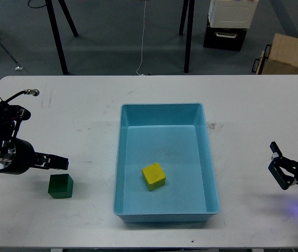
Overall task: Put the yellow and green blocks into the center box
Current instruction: 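Reach the left gripper to the green cube and grasp it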
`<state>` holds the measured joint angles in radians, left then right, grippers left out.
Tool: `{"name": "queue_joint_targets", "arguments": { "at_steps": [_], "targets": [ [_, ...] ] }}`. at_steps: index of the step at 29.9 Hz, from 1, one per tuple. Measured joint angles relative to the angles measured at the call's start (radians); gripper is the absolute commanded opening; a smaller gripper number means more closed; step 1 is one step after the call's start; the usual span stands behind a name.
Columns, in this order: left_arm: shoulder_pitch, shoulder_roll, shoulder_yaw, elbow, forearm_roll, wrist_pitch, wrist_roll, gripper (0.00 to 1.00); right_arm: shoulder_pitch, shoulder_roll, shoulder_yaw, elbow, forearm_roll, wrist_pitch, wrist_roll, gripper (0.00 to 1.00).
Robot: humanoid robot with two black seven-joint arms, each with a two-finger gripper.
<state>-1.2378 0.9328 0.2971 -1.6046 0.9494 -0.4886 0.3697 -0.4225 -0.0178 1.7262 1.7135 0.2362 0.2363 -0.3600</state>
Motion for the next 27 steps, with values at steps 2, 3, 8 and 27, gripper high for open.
{"name": "queue_joint_targets", "arguments": {
  "at_steps": [2, 3, 8, 27],
  "targets": [
    [0.018, -0.003, -0.005, 0.003, 0.0, 0.0, 0.0, 1.0, 0.0, 0.001, -0.004, 0.0, 0.0, 0.0, 0.0, 1.0],
    [0.025, -0.004, -0.007, 0.005, 0.0, 0.0, 0.0, 1.0, 0.001, 0.001, -0.005, 0.0, 0.0, 0.0, 0.0, 1.0],
    [0.057, -0.01, -0.012, 0.031, -0.001, 0.0, 0.005, 1.0, 0.0, 0.0, -0.005, 0.0, 0.0, 0.0, 0.0, 1.0],
    [0.199, -0.058, -0.113, 0.065, 0.002, 0.0, 0.039, 1.0, -0.006, -0.002, -0.006, -0.003, -0.015, 0.001, -0.001, 1.0]
  ]
}}
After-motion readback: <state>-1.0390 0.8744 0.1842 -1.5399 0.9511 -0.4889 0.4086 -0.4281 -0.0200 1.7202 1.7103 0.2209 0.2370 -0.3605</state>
